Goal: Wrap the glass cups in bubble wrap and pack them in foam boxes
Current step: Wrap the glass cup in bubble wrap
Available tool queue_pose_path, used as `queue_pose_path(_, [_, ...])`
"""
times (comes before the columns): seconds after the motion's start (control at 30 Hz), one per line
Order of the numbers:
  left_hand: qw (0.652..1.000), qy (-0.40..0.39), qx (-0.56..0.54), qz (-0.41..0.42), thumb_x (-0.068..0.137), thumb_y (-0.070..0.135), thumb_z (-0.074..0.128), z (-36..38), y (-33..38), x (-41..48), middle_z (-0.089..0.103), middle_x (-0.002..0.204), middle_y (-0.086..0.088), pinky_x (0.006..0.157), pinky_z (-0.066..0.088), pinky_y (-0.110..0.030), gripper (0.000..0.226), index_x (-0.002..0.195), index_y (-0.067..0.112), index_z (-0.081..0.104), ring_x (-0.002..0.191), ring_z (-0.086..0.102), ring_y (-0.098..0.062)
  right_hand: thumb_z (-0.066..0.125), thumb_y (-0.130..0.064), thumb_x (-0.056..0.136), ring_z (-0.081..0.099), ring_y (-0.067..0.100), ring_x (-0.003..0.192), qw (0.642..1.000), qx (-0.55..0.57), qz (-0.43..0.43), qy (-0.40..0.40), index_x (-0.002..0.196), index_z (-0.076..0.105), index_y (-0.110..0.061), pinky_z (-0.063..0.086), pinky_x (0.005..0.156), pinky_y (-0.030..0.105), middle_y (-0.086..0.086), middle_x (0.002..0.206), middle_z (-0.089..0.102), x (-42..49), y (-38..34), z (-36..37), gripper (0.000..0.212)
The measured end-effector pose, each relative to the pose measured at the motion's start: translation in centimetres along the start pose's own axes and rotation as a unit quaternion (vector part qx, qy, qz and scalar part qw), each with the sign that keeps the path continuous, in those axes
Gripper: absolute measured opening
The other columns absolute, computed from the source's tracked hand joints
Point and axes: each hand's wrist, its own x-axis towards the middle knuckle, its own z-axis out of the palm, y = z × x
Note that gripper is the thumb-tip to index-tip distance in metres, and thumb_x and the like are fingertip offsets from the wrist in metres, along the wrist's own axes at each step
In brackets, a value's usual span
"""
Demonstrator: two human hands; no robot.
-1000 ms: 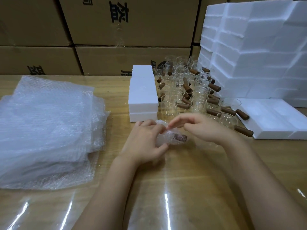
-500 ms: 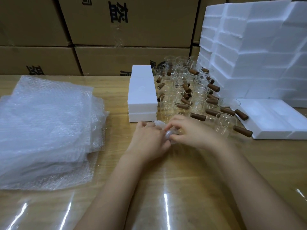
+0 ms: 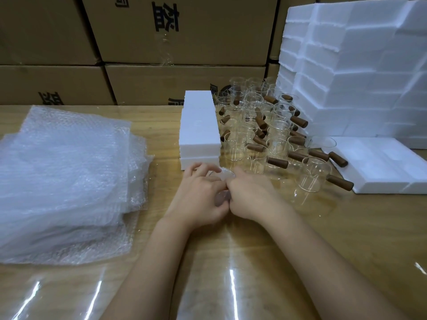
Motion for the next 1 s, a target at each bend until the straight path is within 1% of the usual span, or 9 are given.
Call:
queue_pose_path(0.23, [0.998, -0.017, 0.062, -0.009, 0.078, 0.041, 0.044, -0.1, 0.8, 0.6, 0.070, 0.091, 0.012, 0.095, 0.018, -0.036, 0.036, 0.084, 0.024, 0.075, 0.117, 0.050, -0.015, 0.051, -0.016, 0.085, 0.051, 0.029, 0.107, 0.998, 0.064, -0.016, 0.019, 0.128, 0.040, -0.027, 0.031, 0.070, 0.034, 0.004, 0.124, 0.037, -0.2, 0.8, 0.0, 0.046])
queue_pose_path(0.33, [1.000, 0.007, 0.009, -0.001, 0.080, 0.037, 0.048, 0.5, 0.4, 0.1, 0.069, 0.092, 0.014, 0.094, 0.025, -0.036, 0.031, 0.089, 0.023, 0.073, 0.115, 0.050, -0.018, 0.048, -0.022, 0.088, 0.053, 0.030, 0.107, 0.997, 0.070, 0.012, -0.003, 0.132, 0.039, -0.032, 0.030, 0.068, 0.033, 0.005, 0.119, 0.043, -0.1, 0.6, 0.5, 0.046])
queue_pose_path(0.43, [0.989, 0.083, -0.123, -0.023, 0.074, 0.036, 0.058, 0.8, -0.4, -0.6, 0.064, 0.095, 0.006, 0.087, 0.039, -0.041, 0.025, 0.088, 0.018, 0.069, 0.104, 0.052, -0.022, 0.049, -0.030, 0.089, 0.056, 0.028, 0.108, 0.997, 0.073, 0.029, -0.009, 0.126, 0.046, -0.033, 0.033, 0.070, 0.033, 0.003, 0.119, 0.047, 0.3, 0.4, 0.4, 0.038])
queue_pose_path(0.5, [0.980, 0.087, -0.161, -0.074, 0.069, 0.046, 0.060, 1.1, -1.1, -0.8, 0.054, 0.105, 0.004, 0.084, 0.042, -0.036, 0.043, 0.101, 0.018, 0.061, 0.100, 0.049, -0.017, 0.051, -0.031, 0.088, 0.056, 0.027, 0.110, 0.997, 0.062, 0.035, -0.032, 0.125, 0.052, -0.032, 0.038, 0.075, 0.035, 0.003, 0.124, 0.048, 0.7, 0.3, 0.1, 0.037])
queue_pose_path(0.63, [0.945, -0.022, -0.269, -0.185, 0.066, 0.055, 0.071, 2.1, -1.5, -0.8, 0.042, 0.127, 0.022, 0.089, 0.038, -0.016, 0.094, 0.145, 0.030, 0.027, 0.117, 0.044, 0.004, 0.051, -0.027, 0.088, 0.055, 0.027, 0.110, 0.996, 0.042, 0.026, -0.068, 0.127, 0.054, -0.029, 0.039, 0.077, 0.034, 0.005, 0.127, 0.049, 1.3, 0.3, -0.4, 0.039])
queue_pose_path(0.73, [0.922, -0.011, -0.339, -0.185, 0.068, 0.039, 0.078, 3.4, -1.5, -0.6, 0.050, 0.114, 0.040, 0.081, 0.035, 0.001, 0.079, 0.132, 0.048, 0.033, 0.106, 0.049, 0.020, 0.052, -0.024, 0.088, 0.053, 0.028, 0.111, 0.993, 0.090, -0.005, -0.079, 0.134, 0.046, -0.034, 0.041, 0.082, 0.035, 0.005, 0.130, 0.045, 1.1, 1.1, -0.8, 0.048])
queue_pose_path(0.87, [0.903, 0.027, -0.385, -0.188, 0.059, 0.043, 0.079, 4.0, -1.4, -0.4, 0.061, 0.107, 0.032, 0.082, 0.046, -0.012, 0.064, 0.114, 0.047, 0.047, 0.101, 0.060, 0.008, 0.049, -0.020, 0.089, 0.050, 0.020, 0.114, 0.972, 0.204, -0.057, -0.100, 0.137, 0.041, -0.041, 0.044, 0.092, 0.034, -0.003, 0.131, 0.041, -0.7, 3.3, -2.3, 0.053])
queue_pose_path(0.93, [0.895, 0.041, -0.395, -0.202, 0.054, 0.050, 0.079, 4.2, -1.2, -0.3, 0.064, 0.106, 0.024, 0.085, 0.050, -0.022, 0.068, 0.114, 0.040, 0.049, 0.100, 0.061, 0.004, 0.049, -0.025, 0.093, 0.055, 0.003, 0.104, 0.960, 0.260, -0.074, -0.072, 0.128, 0.053, -0.037, 0.047, 0.084, 0.023, -0.015, 0.122, 0.051, -1.5, 5.3, -4.5, 0.037])
queue_pose_path(1.0, [0.897, 0.051, -0.383, -0.213, 0.051, 0.056, 0.077, 4.4, -1.1, -0.2, 0.064, 0.107, 0.022, 0.086, 0.050, -0.025, 0.071, 0.113, 0.040, 0.049, 0.100, 0.061, 0.005, 0.050, -0.028, 0.095, 0.060, -0.008, 0.082, 0.928, 0.366, -0.066, -0.022, 0.109, 0.063, -0.037, 0.049, 0.067, 0.014, -0.027, 0.097, 0.063, -2.2, 7.6, -7.3, 0.021])
